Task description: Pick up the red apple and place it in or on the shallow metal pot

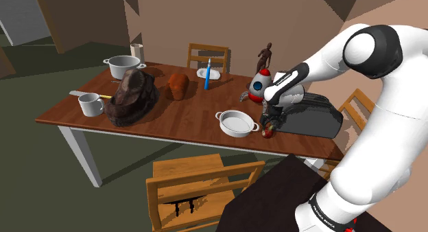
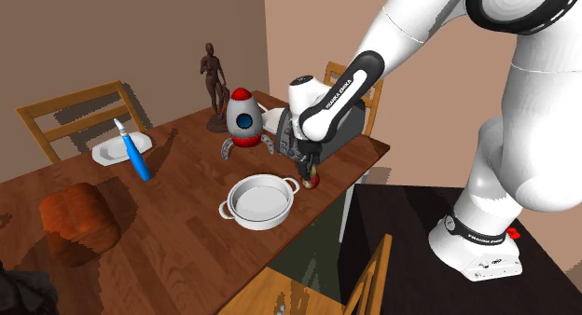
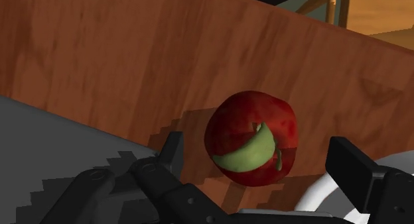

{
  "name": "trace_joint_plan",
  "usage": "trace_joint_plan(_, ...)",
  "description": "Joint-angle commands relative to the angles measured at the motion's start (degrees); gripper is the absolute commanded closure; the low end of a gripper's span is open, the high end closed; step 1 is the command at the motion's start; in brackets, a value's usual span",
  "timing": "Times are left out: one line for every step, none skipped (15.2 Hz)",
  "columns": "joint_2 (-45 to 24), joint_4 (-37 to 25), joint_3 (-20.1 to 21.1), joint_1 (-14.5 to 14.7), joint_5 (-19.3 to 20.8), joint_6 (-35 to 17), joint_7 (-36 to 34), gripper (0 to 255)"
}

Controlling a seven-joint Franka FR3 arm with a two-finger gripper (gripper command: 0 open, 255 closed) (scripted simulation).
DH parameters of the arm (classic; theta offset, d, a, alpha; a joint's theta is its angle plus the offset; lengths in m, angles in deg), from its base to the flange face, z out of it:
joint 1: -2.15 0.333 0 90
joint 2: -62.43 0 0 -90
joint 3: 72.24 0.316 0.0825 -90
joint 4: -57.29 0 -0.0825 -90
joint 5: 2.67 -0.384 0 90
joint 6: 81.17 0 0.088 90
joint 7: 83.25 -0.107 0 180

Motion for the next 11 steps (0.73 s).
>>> trace_joint_plan(-0.8, -0.1, -0.1, -0.1, -0.1, -0.8, -0.2, 255)
trace_joint_plan(-0.3, 0.3, -0.1, 0.0, 0.1, -0.8, -0.4, 255)
trace_joint_plan(0.4, 0.3, -0.2, 0.1, 0.3, -0.1, -0.5, 255)
trace_joint_plan(1.2, 0.3, -0.3, 0.1, 0.5, 0.7, -0.6, 255)
trace_joint_plan(1.9, 0.3, -0.3, 0.2, 0.8, 1.4, -0.7, 255)
trace_joint_plan(2.6, 0.2, -0.4, 0.2, 1.0, 2.2, -0.8, 255)
trace_joint_plan(3.3, 0.2, -0.5, 0.3, 1.2, 2.9, -0.9, 255)
trace_joint_plan(4.0, 0.1, -0.5, 0.3, 1.4, 3.7, -1.1, 255)
trace_joint_plan(4.6, 0.0, -0.6, 0.4, 1.6, 4.4, -1.2, 255)
trace_joint_plan(5.3, -0.1, -0.7, 0.4, 1.8, 5.2, -1.2, 255)
trace_joint_plan(6.0, -0.2, -0.7, 0.5, 2.0, 5.9, -1.3, 255)
